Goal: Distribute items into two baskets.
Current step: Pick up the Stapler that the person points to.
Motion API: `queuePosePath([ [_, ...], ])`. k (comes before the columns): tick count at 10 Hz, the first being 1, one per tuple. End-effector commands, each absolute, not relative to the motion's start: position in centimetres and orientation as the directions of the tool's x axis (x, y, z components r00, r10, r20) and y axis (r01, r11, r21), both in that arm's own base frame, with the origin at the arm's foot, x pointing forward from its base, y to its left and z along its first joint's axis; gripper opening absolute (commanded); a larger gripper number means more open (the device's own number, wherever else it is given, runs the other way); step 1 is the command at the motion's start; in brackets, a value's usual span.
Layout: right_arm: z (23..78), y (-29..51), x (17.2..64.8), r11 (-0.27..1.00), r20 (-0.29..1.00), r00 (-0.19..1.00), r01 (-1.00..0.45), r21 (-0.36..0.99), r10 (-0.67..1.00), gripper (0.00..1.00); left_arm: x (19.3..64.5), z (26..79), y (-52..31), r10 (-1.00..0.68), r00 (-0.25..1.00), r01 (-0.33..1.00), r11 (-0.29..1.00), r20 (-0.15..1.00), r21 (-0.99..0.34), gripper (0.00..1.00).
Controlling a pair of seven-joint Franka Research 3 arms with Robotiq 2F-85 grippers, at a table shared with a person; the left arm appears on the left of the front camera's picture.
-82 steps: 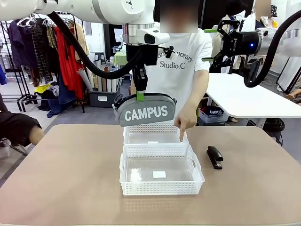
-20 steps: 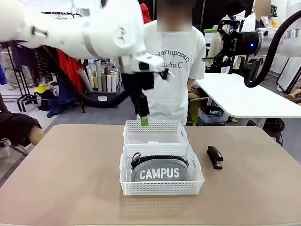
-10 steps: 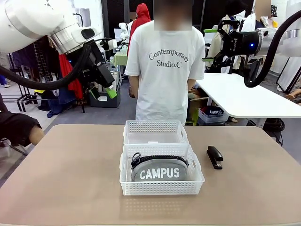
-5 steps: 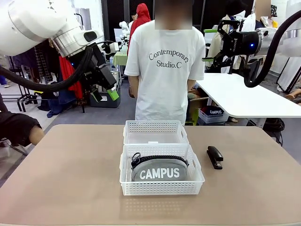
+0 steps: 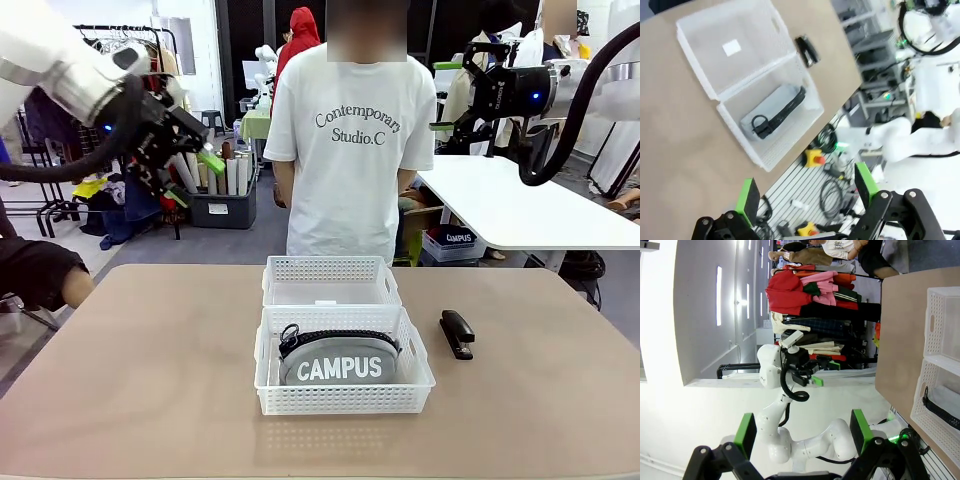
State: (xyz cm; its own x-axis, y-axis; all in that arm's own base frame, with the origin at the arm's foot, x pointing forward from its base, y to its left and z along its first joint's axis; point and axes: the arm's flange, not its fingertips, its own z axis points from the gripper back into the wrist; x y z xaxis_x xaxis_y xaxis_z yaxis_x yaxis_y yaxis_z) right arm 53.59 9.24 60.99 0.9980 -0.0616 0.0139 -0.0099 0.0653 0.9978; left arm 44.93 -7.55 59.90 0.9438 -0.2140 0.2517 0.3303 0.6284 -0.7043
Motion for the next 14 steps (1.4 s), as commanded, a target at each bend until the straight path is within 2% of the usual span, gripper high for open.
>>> queuePosePath([
  [1,61.1,9.2,53.6,0.065,0.016,0.998,-0.012,0.998,-0.065,1.00,44.6,60.6,-6.4,-0.118,0.958,0.282,0.564,0.262,-0.776,1.00],
  [6,61.1,9.2,53.6,0.065,0.016,0.998,-0.012,0.998,-0.065,1.00,45.7,60.1,-2.7,0.028,0.971,0.204,0.403,0.235,-0.892,1.00],
  [8,61.1,9.2,53.6,0.065,0.016,0.998,-0.012,0.998,-0.065,1.00,46.4,59.3,-1.3,0.075,0.972,0.194,0.267,0.221,-0.944,1.00],
  [10,61.1,9.2,53.6,0.065,0.016,0.998,-0.012,0.998,-0.065,1.00,47.3,59.4,-0.8,0.114,0.962,0.225,0.193,0.250,-0.955,1.00],
  [14,61.1,9.2,53.6,0.065,0.016,0.998,-0.012,0.998,-0.065,1.00,48.5,60.3,-2.1,0.161,0.954,0.233,0.136,0.254,-0.963,1.00],
])
